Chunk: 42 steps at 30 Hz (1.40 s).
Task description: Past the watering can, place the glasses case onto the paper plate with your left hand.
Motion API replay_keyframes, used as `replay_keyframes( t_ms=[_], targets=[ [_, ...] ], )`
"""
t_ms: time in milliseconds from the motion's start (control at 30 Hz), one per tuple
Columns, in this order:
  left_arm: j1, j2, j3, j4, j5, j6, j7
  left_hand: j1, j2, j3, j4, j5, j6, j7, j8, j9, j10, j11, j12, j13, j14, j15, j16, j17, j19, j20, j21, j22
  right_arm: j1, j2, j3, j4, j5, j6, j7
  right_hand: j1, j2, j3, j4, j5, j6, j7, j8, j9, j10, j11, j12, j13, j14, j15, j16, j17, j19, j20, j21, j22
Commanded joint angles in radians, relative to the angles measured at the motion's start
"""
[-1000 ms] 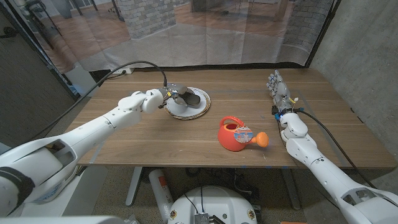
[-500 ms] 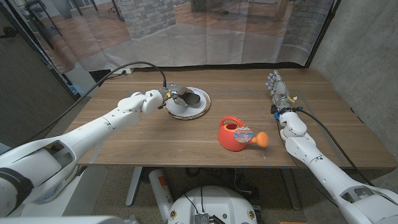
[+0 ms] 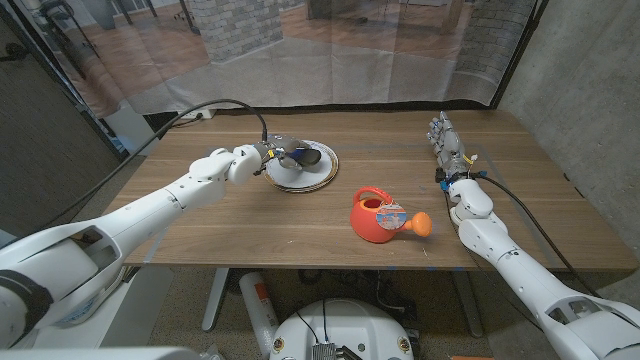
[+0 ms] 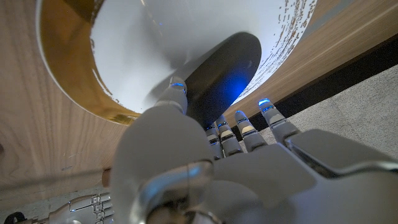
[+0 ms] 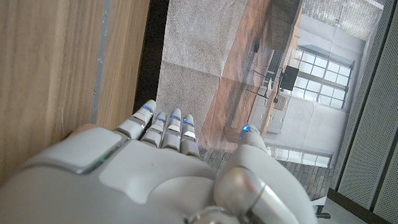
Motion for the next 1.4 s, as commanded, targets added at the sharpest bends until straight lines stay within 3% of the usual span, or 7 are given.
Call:
replay_keyframes(
  t_ms=[33, 367, 1400],
  targets=[
    [0.003, 0.005, -0.002, -0.014, 0.005, 0.006, -0.014, -0.017, -0.018, -0.014, 0.007, 0.007, -0.026, 0.003, -0.009, 0.0, -0.021, 0.001, 0.002, -0.002, -0.019, 0.001, 0.002, -0.002, -0.014, 0.002, -0.009, 0.003, 0.004, 0.0, -0.001, 0.002, 0.002, -0.001, 0.004, 0.004, 0.009, -0.004, 0.004, 0.001, 0.005, 0.0, 0.007, 0.001, 0.006, 0.002, -0.001, 0.006, 0.009, -0.002, 0.0, 0.002, 0.007, -0.006, -0.003, 0.003],
    [0.01, 0.008, -0.007, -0.024, 0.006, 0.01, -0.014, -0.054, -0.032, -0.036, 0.022, 0.016, -0.082, 0.014, -0.014, -0.001, -0.078, 0.02, 0.001, -0.011, -0.065, 0.018, 0.001, -0.005, -0.047, 0.013, -0.029, 0.004, -0.002, -0.006, 0.001, -0.008, 0.002, -0.004, 0.002, 0.004, 0.009, -0.004, 0.003, 0.001, 0.006, -0.001, 0.007, 0.001, 0.006, 0.002, -0.001, 0.006, 0.009, -0.001, 0.0, 0.002, 0.007, -0.007, -0.003, 0.003],
    [0.044, 0.045, -0.056, -0.112, 0.01, 0.03, -0.001, -0.076, -0.034, -0.048, 0.031, 0.024, -0.075, 0.015, 0.001, -0.001, -0.078, 0.027, 0.015, -0.02, -0.05, 0.017, 0.016, -0.007, -0.051, 0.017, -0.036, 0.005, -0.009, -0.002, 0.0, -0.017, 0.0, 0.002, -0.002, 0.006, 0.01, -0.004, 0.003, 0.001, 0.006, -0.001, 0.007, 0.001, 0.006, 0.002, -0.001, 0.006, 0.009, -0.001, -0.001, 0.002, 0.008, -0.007, -0.003, 0.003]
  ],
)
